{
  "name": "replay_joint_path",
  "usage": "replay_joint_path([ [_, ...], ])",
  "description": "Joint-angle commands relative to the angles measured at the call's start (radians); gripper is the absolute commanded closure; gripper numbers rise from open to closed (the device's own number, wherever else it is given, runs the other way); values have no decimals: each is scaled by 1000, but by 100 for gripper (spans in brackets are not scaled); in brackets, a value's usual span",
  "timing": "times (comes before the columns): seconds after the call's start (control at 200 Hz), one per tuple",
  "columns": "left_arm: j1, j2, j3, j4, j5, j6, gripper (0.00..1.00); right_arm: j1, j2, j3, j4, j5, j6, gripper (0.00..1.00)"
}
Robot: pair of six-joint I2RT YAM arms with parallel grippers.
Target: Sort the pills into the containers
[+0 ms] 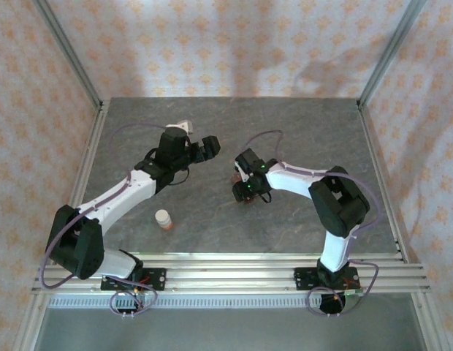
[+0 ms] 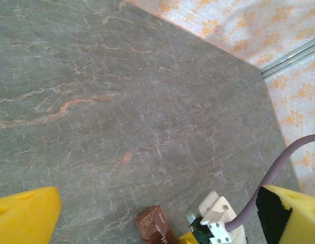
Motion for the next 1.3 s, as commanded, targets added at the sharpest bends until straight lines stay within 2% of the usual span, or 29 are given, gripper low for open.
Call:
replay_joint_path([
  [0.0,6,9,9,7,9,10,0,2,-48,-21,-84,111,43,39],
  [0.265,6,10,10,8,14,13,0,2,-53,-10,-163,254,94,39],
  [0.44,6,-1,4,4,15,18,0,-4,-32,20,-192,299,94,39],
  [0.541,7,-9,1,-1,14,22,0,-13,-35,22,-190,281,93,39],
  [0.751,8,-12,-5,1,15,25,0,-15,-78,0,-177,231,106,29],
  [1.001,6,3,-1,15,25,18,0,-29,-140,-34,-166,173,156,26],
  [1.296,7,14,3,25,31,14,0,-30,-138,-55,-201,195,158,23],
])
